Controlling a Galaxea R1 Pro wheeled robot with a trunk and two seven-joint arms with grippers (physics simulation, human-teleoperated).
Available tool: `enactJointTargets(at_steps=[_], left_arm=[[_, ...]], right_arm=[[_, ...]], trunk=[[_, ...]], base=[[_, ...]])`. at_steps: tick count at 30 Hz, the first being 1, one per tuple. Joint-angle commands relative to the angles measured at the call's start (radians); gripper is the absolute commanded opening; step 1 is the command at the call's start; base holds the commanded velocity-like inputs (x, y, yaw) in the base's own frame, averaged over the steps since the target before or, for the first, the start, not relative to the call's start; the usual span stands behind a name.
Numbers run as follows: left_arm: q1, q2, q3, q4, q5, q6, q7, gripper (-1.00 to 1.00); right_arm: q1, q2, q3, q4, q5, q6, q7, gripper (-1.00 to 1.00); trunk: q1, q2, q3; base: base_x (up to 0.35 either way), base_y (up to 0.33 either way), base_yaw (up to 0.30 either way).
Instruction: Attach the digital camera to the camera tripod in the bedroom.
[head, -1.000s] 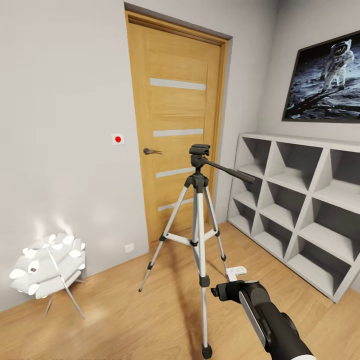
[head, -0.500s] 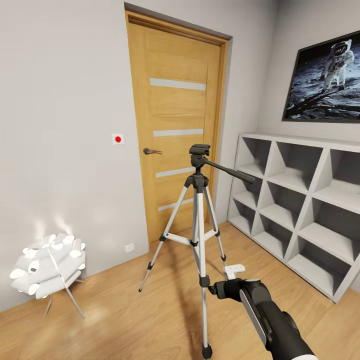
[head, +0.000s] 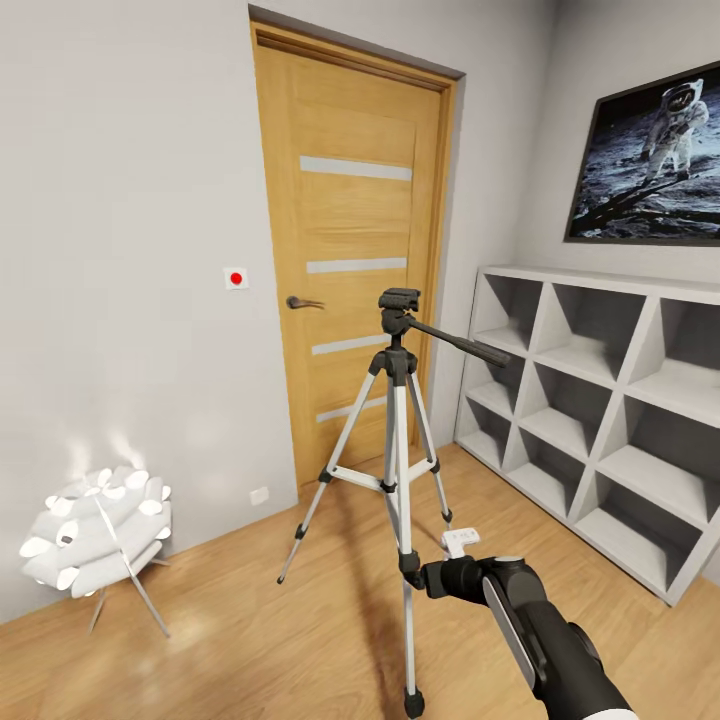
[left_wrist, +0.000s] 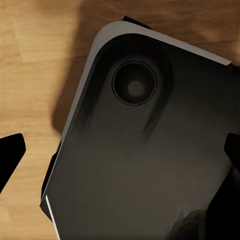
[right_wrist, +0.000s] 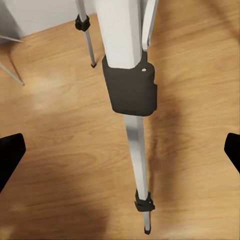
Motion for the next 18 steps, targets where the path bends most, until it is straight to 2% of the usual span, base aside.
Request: enactJointTargets(at_steps=[1, 8, 12, 15, 18], left_arm=[[0.0, 0.0, 0.005, 0.0, 0.0, -0.002, 0.001, 1.0], [0.0, 0.0, 0.006, 0.0, 0.0, -0.002, 0.001, 1.0], [0.0, 0.0, 0.006, 0.0, 0.004, -0.002, 0.002, 1.0], [0.0, 0.0, 0.006, 0.0, 0.015, -0.002, 0.001, 1.0], [0.0, 0.0, 0.005, 0.0, 0.043, -0.002, 0.001, 1.0]], right_arm=[[-0.001, -0.001, 0.001, -0.001, -0.002, 0.004, 0.002, 1.0], [-0.001, 0.0, -0.004, -0.001, -0.002, -0.001, 0.004, 1.0], [-0.001, 0.0, -0.009, 0.0, -0.002, -0.034, 0.004, 1.0], [-0.001, 0.0, -0.01, 0.003, -0.002, -0.061, 0.003, 1.0], [-0.001, 0.0, -0.01, 0.008, 0.0, -0.087, 0.0, 1.0]], trunk=[[0.0, -0.001, -0.001], [0.0, -0.001, -0.001], [0.0, -0.001, -0.001], [0.0, -0.001, -0.001], [0.0, -0.001, -0.001]], base=[[0.0, 0.0, 0.0], [0.0, 0.0, 0.0], [0.0, 0.0, 0.0], [0.0, 0.0, 0.0], [0.0, 0.0, 0.0]])
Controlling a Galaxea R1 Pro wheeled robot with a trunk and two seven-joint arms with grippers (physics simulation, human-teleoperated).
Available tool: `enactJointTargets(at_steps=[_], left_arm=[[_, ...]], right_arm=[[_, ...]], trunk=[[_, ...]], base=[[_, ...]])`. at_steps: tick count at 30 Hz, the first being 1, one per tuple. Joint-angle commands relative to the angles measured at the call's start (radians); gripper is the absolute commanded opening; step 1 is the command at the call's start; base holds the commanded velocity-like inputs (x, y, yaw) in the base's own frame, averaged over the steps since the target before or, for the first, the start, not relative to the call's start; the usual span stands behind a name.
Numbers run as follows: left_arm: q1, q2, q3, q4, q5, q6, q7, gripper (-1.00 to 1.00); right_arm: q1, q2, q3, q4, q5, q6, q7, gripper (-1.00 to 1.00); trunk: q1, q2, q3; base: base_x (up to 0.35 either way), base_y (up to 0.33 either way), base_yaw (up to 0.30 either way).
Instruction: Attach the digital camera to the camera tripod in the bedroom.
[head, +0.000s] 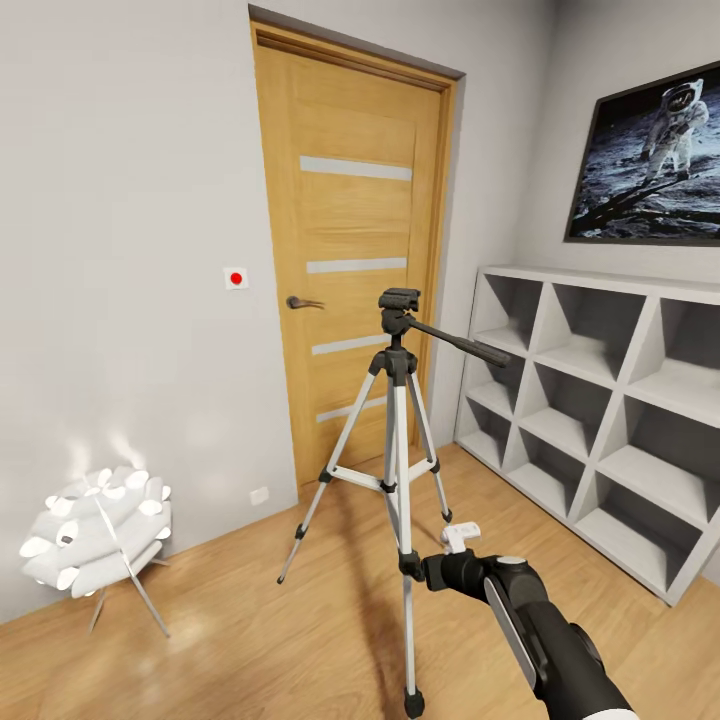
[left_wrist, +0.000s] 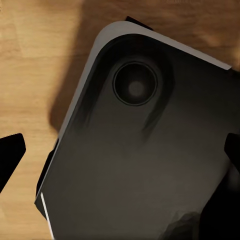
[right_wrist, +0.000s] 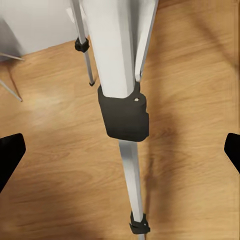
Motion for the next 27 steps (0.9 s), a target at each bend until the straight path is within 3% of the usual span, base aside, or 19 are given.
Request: enactJointTargets(at_steps=[1, 7, 16, 27], left_arm=[[0.0, 0.0, 0.005, 0.0, 0.007, -0.002, 0.001, 1.0], [0.0, 0.0, 0.003, 0.0, 0.053, -0.002, 0.001, 1.0], [0.0, 0.0, 0.002, 0.0, 0.063, -0.002, 0.001, 1.0], [0.0, 0.001, -0.001, 0.0, 0.063, -0.002, -0.001, 1.0]], right_arm=[[-0.001, -0.001, 0.001, 0.0, -0.001, 0.001, 0.0, 1.0], [-0.001, -0.001, 0.002, 0.003, 0.001, -0.011, 0.001, 1.0], [-0.001, -0.001, 0.003, 0.005, 0.007, -0.013, 0.001, 1.0], [-0.001, -0.001, 0.001, 0.006, 0.007, -0.008, 0.001, 1.0]], trunk=[[0.0, -0.001, -0.001], [0.0, -0.001, -0.001], [0.0, -0.001, -0.001], [-0.042, 0.076, 0.033]], base=[[0.0, 0.0, 0.0], [0.0, 0.0, 0.0], [0.0, 0.0, 0.0], [0.0, 0.0, 0.0]])
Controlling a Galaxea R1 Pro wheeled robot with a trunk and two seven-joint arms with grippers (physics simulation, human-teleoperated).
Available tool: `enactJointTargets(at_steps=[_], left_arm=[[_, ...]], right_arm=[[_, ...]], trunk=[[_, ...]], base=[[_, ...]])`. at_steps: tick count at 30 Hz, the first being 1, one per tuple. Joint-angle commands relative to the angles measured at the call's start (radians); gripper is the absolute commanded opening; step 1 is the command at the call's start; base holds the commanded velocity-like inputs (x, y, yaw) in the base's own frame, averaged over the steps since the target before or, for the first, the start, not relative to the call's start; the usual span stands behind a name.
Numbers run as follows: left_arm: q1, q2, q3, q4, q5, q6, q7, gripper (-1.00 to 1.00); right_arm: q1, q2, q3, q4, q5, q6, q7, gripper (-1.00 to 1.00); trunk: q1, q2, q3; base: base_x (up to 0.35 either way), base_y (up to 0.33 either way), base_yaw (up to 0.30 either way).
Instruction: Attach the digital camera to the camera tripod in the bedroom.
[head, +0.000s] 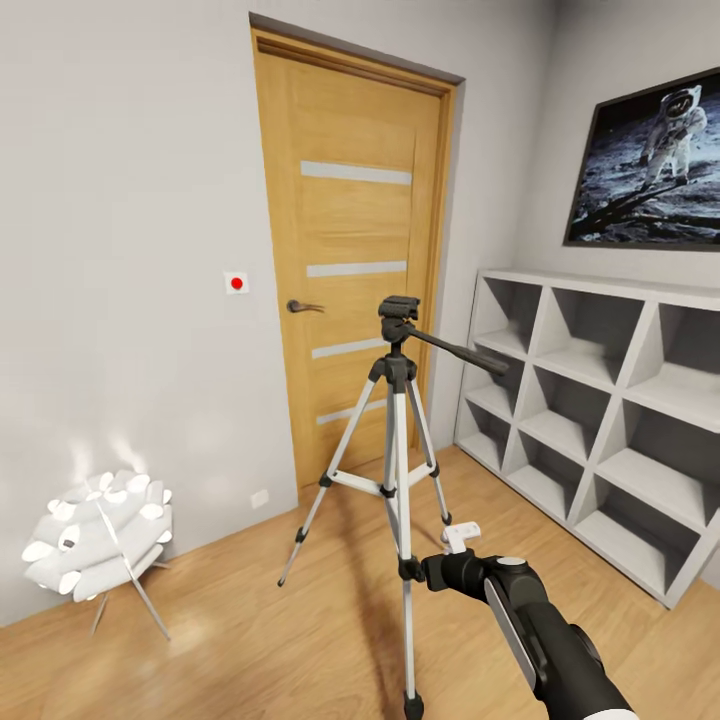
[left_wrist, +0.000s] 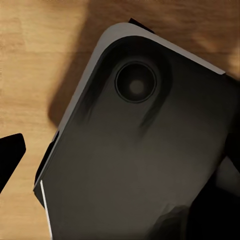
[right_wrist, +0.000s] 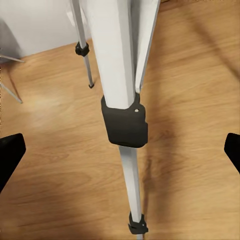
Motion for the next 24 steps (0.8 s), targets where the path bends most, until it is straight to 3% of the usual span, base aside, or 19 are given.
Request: enactJointTargets(at_steps=[1, 24], left_arm=[[0.0, 0.0, 0.005, 0.0, -0.002, -0.002, 0.001, 1.0], [0.0, 0.0, 0.004, 0.0, -0.002, -0.002, 0.001, 1.0]], right_arm=[[-0.001, -0.001, 0.001, -0.001, -0.001, 0.005, 0.001, 1.0], [-0.001, -0.007, 0.003, -0.014, -0.012, 0.012, 0.009, 1.0]], trunk=[[-0.004, 0.007, 0.002], [-0.092, 0.168, 0.074]], base=[[0.0, 0.0, 0.0], [0.0, 0.0, 0.0]])
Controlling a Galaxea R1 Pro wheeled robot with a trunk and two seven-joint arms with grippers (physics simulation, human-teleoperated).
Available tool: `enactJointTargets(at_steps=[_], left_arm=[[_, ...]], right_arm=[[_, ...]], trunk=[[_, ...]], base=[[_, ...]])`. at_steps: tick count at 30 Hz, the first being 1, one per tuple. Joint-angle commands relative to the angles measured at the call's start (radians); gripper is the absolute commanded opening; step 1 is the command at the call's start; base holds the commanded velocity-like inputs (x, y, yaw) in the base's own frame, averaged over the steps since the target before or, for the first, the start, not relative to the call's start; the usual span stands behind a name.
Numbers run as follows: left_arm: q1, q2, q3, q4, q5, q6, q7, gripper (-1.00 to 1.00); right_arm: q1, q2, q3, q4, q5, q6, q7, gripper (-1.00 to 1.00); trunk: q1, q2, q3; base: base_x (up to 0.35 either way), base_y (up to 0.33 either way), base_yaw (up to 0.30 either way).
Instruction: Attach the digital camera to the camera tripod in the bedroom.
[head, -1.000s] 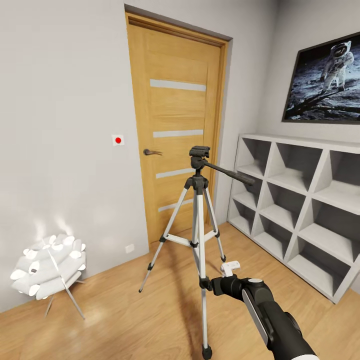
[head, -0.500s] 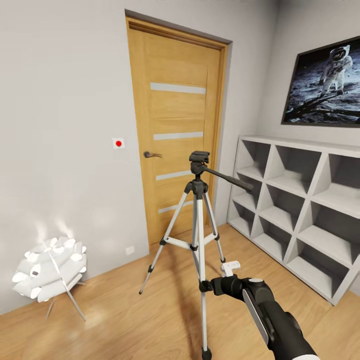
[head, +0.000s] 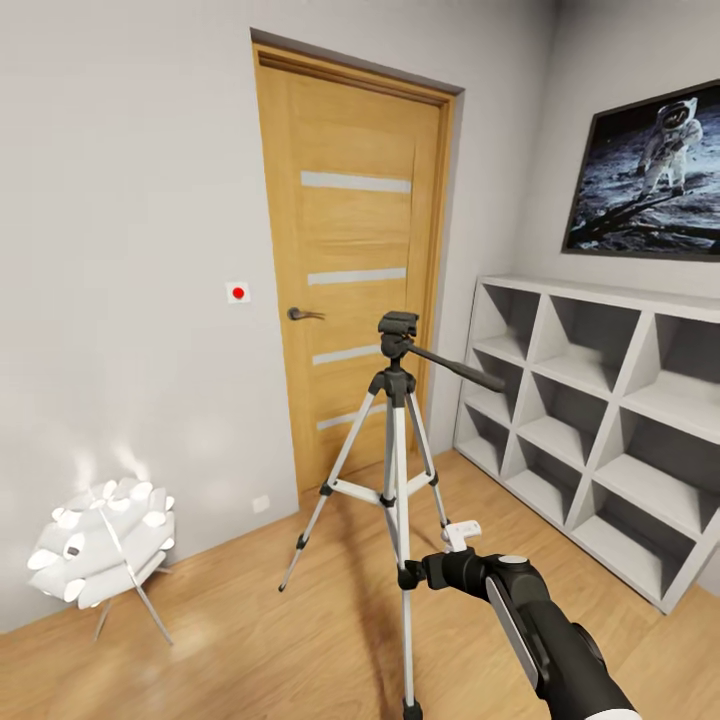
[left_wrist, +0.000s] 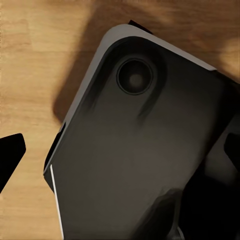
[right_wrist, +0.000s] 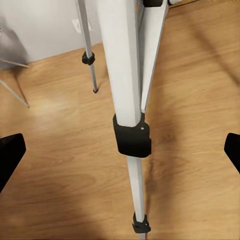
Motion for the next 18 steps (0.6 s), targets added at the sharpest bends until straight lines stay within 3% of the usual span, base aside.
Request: enactJointTargets(at_steps=[1, 14, 18], left_arm=[[0.0, 0.0, 0.005, 0.0, -0.002, -0.002, 0.001, 1.0], [0.0, 0.0, 0.005, 0.0, -0.001, -0.002, 0.001, 1.0], [0.0, 0.0, 0.005, 0.0, -0.001, -0.002, 0.001, 1.0]], right_arm=[[-0.001, -0.001, 0.001, -0.001, -0.002, 0.005, 0.001, 1.0], [-0.001, 0.003, 0.007, -0.01, -0.003, 0.007, 0.003, 1.0], [-0.001, 0.006, 0.007, -0.083, -0.004, 0.019, 0.01, 1.0]], trunk=[[-0.004, 0.007, 0.002], [-0.054, 0.098, 0.043], [-0.069, 0.126, 0.055]], base=[[0.0, 0.0, 0.0], [0.0, 0.0, 0.0], [0.0, 0.0, 0.0]])
